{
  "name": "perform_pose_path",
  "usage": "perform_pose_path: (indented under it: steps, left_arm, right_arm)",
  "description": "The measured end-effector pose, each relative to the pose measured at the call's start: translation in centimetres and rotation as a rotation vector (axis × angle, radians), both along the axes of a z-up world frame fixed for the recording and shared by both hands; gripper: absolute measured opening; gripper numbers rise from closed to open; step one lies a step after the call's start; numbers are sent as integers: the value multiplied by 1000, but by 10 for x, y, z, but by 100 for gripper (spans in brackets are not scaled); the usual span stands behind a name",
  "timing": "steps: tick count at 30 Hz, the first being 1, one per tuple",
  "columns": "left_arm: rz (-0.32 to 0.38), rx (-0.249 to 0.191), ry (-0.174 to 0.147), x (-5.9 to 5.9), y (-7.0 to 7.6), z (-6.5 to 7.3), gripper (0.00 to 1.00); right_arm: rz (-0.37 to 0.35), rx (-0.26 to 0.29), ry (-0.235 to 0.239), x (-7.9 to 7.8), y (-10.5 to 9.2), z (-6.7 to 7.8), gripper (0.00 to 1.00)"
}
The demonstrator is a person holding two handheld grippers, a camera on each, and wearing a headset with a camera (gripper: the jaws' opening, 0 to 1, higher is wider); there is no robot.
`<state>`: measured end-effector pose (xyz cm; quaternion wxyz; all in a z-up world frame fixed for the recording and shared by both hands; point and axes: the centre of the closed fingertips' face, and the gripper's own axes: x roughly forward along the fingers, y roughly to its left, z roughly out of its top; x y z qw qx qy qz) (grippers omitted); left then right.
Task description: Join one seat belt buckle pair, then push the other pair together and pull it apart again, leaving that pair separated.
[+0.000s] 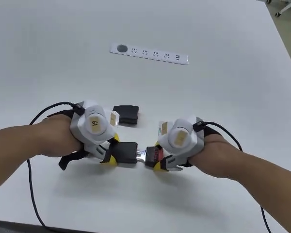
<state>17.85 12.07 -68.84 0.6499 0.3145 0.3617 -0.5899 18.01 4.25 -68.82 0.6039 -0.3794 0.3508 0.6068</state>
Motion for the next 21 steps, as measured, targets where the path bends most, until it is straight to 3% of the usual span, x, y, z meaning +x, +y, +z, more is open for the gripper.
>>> perform_pose_path:
  steps: [6,21]
  left_arm:
    - [3,-6,-3,1,0,0,31]
    - [-28,9,-8,2,0,0,31]
  right_arm:
    - [-13,31,11,-1,7,2,30]
    - [-35,47,13,-7,18,0,30]
